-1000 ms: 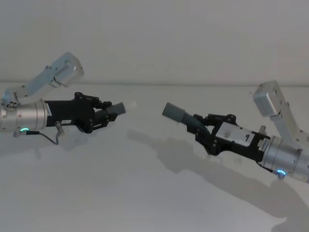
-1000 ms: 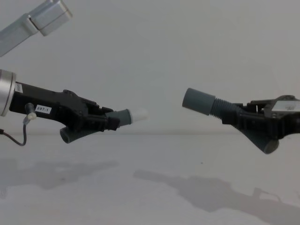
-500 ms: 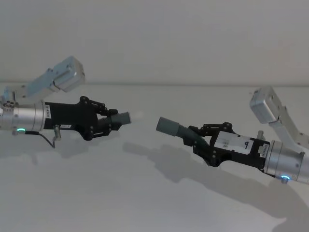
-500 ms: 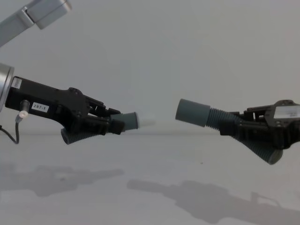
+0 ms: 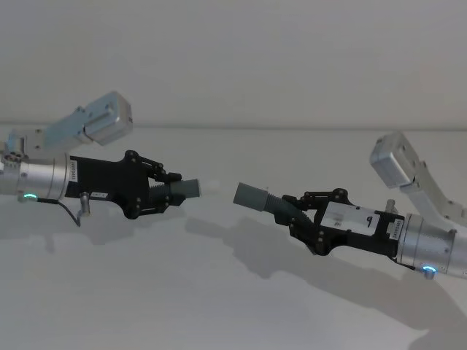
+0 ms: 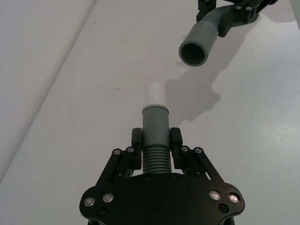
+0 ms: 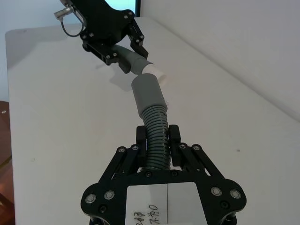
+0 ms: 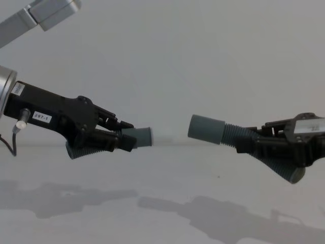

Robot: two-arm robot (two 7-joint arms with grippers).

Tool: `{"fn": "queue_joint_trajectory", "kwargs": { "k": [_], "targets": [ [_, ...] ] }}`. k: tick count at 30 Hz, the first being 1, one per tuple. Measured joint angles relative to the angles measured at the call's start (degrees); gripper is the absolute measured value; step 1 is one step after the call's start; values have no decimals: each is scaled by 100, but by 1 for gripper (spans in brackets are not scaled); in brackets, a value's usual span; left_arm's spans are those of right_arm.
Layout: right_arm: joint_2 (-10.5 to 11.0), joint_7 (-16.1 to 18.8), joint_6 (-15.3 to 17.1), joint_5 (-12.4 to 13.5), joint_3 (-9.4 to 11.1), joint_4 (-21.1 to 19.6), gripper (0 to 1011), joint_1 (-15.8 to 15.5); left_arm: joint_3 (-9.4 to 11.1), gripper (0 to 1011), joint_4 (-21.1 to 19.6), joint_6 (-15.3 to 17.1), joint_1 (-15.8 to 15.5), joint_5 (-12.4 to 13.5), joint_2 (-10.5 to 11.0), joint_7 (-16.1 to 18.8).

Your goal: Use both hands to pick up one end of the pipe from the table, align the ends, and insert them.

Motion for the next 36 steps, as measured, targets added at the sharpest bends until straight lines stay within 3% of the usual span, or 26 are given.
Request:
{"fn": "queue_joint_trajectory", "kwargs": {
  "k": [36],
  "targets": [
    [24, -123, 152, 37, -297, 290, 274, 278, 244, 348, 101, -137, -227, -130, -18, -198]
  ]
}}
